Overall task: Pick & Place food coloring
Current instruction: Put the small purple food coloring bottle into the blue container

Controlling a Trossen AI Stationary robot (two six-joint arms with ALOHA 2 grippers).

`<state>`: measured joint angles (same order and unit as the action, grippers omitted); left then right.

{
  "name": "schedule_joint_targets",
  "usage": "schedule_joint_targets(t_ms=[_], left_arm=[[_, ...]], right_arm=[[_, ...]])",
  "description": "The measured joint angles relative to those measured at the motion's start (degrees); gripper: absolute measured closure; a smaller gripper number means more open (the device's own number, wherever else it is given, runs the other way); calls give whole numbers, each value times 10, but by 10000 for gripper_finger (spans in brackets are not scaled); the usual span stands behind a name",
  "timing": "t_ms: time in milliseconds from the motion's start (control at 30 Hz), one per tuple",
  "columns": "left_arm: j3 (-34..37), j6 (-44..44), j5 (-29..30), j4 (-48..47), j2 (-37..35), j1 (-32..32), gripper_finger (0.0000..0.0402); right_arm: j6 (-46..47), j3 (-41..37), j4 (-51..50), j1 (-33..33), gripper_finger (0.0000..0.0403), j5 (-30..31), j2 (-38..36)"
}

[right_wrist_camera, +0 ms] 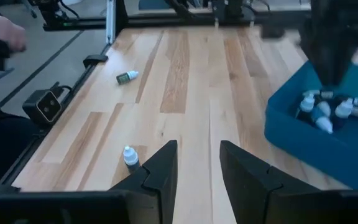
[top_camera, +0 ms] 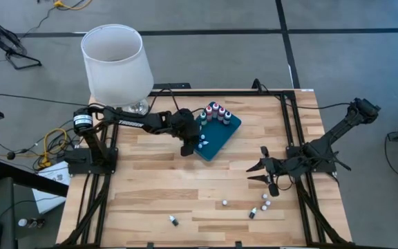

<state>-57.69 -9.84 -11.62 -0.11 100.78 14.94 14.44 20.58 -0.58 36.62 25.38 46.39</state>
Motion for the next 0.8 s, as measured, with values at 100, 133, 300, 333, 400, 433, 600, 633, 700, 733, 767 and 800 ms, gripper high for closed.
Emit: schedule_joint_targets(t_ms=[100, 133, 300, 333, 400, 433, 600, 633, 700, 733, 767, 800], left_arm=[[0, 0, -50, -11, -7, -17, 360], [0, 0, -59, -12, -8, -24, 360], [0, 0, -71, -20, -15, -67, 360], [0, 0, -71, -15, -16, -75, 360], [0, 0, -70, -10, -16, -90, 360], [0, 0, -67, -8, -17, -96, 360], [0, -3, -61, 18, -19, -120, 360], [0, -3, -61, 23, -19, -123, 360], [0, -12, -61, 30, -19, -128, 360], [0, -17, -61, 32, -19, -131, 360], [0, -21, -61, 34, -19, -132, 360], [0, -25, -61, 35, -19, -134, 360]], right_arm=[[13, 0, -9, 2, 290, -1, 16], [20, 0, -9, 5, 290, 0, 21], [96, 0, -53, 22, 290, -9, 43], [118, 0, -64, 28, 290, -14, 44], [167, 0, -88, 40, 290, -24, 45], [190, 0, -98, 47, 290, -30, 45], [287, 10, -142, 84, 290, -55, 45], [306, 18, -155, 91, 290, -60, 45], [339, 38, -190, 104, 290, -72, 49], [353, 49, -207, 109, 290, -79, 53], [364, 63, -228, 114, 290, -86, 58], [374, 78, -250, 120, 290, -88, 63]])
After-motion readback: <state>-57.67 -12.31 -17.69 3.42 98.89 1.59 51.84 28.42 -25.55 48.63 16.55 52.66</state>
